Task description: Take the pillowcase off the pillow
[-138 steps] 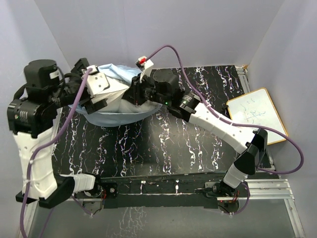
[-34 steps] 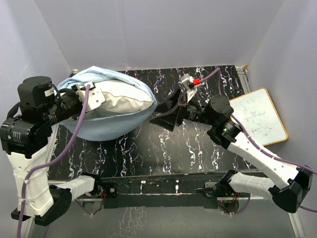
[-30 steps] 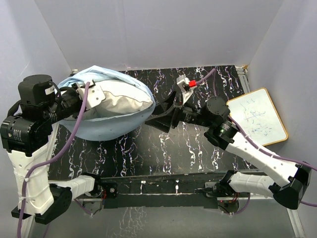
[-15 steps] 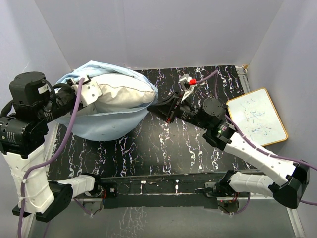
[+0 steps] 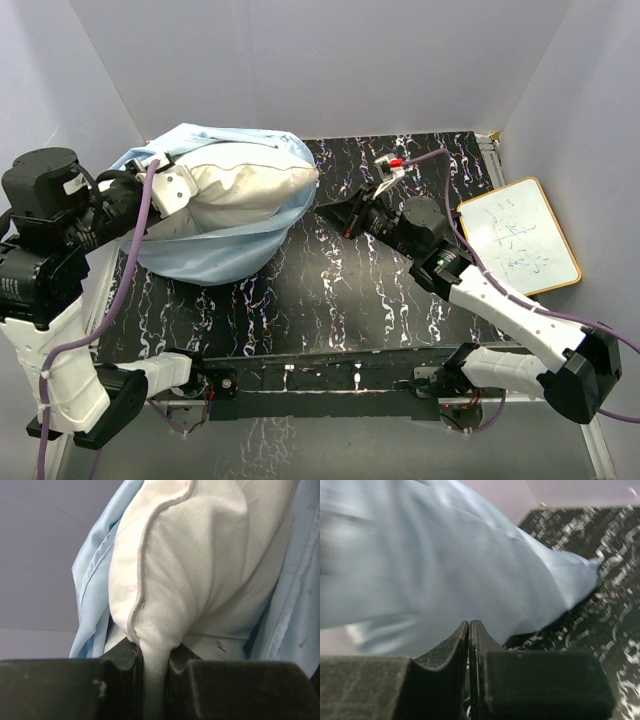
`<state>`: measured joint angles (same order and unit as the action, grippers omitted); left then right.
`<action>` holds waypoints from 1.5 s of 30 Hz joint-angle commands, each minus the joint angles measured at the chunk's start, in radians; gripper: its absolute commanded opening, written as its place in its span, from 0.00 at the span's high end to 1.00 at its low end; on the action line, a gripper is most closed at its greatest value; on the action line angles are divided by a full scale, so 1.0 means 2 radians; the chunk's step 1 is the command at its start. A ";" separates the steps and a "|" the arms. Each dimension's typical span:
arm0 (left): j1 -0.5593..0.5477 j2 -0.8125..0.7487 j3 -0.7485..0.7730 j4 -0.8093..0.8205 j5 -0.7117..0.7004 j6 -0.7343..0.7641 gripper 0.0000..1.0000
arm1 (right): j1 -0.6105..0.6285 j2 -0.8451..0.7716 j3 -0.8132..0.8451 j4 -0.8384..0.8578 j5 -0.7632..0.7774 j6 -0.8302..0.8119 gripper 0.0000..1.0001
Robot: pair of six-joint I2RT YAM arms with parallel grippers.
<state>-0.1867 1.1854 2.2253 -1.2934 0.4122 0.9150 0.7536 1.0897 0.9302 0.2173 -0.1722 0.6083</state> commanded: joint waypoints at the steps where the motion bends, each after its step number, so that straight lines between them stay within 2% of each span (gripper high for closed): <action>1: 0.008 -0.020 0.027 0.048 0.018 0.006 1.00 | -0.020 0.023 -0.020 -0.005 -0.011 0.023 0.92; 4: 0.013 -0.024 0.027 0.056 0.027 0.003 1.00 | -0.018 0.045 -0.025 -0.004 -0.044 0.029 0.92; 10: 0.029 -0.025 0.026 0.084 0.056 -0.020 1.00 | 0.017 0.096 -0.031 -0.029 -0.040 0.011 0.92; 12: 0.035 -0.027 0.019 0.084 0.061 -0.021 1.00 | 0.019 0.084 -0.031 -0.042 -0.027 -0.002 0.92; 13: 0.037 -0.030 0.011 0.084 0.063 -0.019 1.00 | 0.019 0.063 -0.033 -0.040 -0.011 -0.014 0.88; 16: 0.041 -0.046 -0.037 0.084 0.067 -0.010 1.00 | 0.017 -0.015 -0.016 -0.041 0.019 -0.068 0.59; 19: 0.043 -0.055 -0.074 0.086 0.077 -0.011 1.00 | 0.016 -0.052 0.066 -0.094 0.008 -0.141 0.43; 23: 0.048 -0.046 -0.092 0.080 0.112 -0.048 1.00 | 0.017 -0.033 0.207 -0.171 -0.041 -0.212 0.26; 28: 0.050 -0.023 -0.097 0.046 0.152 -0.070 1.00 | 0.022 0.024 0.317 -0.201 -0.106 -0.266 0.03; 33: 0.049 -0.023 -0.120 0.045 0.162 -0.071 1.00 | 0.068 0.087 0.397 -0.223 -0.123 -0.306 0.02; 37: 0.050 -0.016 -0.119 0.037 0.171 -0.071 1.00 | 0.134 0.142 0.452 -0.276 -0.071 -0.380 0.02; 45: 0.050 -0.006 -0.094 0.010 0.185 -0.063 1.00 | 0.155 0.202 0.501 -0.318 -0.028 -0.453 0.02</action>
<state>-0.0933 1.1790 1.9907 -1.2556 0.7078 0.7841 1.0557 1.5043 1.8297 -0.3866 -0.2981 -0.1844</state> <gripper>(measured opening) 0.078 0.982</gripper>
